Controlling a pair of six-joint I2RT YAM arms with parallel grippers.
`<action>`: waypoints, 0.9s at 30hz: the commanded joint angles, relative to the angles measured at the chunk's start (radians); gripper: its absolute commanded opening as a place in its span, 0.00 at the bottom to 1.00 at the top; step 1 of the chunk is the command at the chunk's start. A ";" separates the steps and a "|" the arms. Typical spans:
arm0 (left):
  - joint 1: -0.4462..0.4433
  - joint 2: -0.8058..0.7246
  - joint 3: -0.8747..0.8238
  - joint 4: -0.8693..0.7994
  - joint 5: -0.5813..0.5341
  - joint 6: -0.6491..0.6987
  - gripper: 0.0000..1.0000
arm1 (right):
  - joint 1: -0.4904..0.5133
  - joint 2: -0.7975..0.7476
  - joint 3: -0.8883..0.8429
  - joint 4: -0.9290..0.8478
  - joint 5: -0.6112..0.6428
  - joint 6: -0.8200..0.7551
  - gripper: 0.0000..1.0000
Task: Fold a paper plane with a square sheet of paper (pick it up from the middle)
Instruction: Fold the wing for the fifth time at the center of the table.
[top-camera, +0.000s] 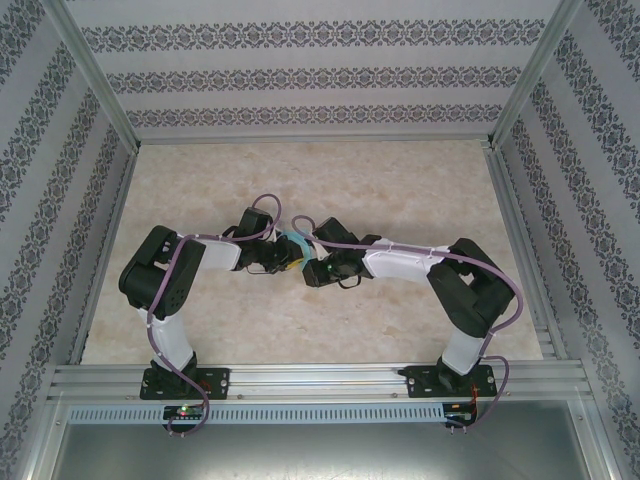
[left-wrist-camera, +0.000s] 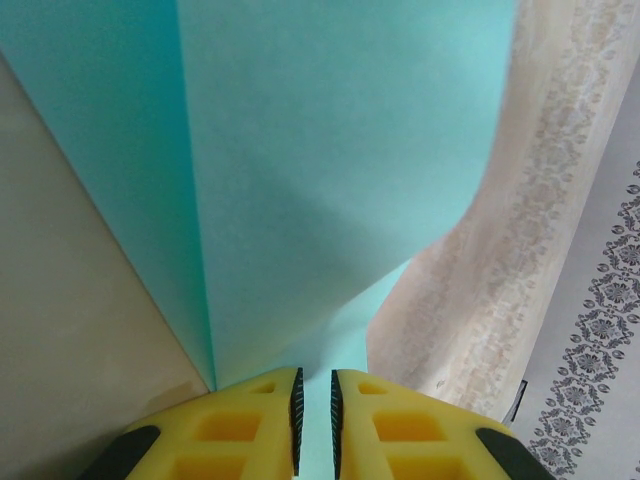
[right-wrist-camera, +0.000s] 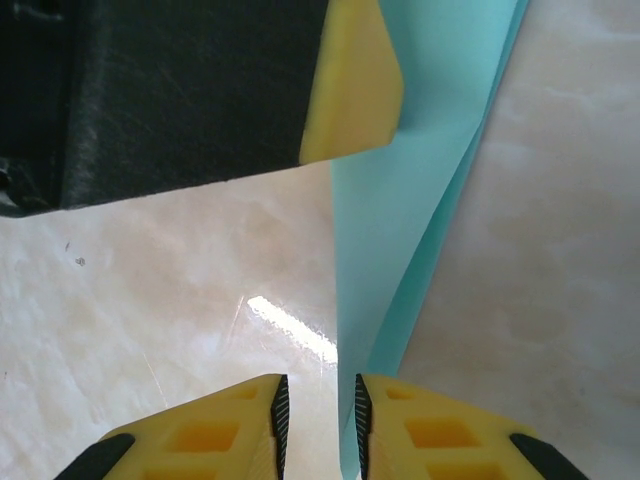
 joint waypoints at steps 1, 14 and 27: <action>-0.005 0.024 0.006 -0.081 -0.057 -0.016 0.20 | -0.008 0.031 0.002 0.011 -0.017 0.006 0.26; -0.005 0.020 0.005 -0.083 -0.054 -0.012 0.20 | -0.019 0.065 0.011 0.006 -0.016 0.011 0.26; -0.006 0.009 0.016 -0.091 -0.049 -0.005 0.20 | -0.039 0.080 -0.011 0.044 -0.067 0.017 0.13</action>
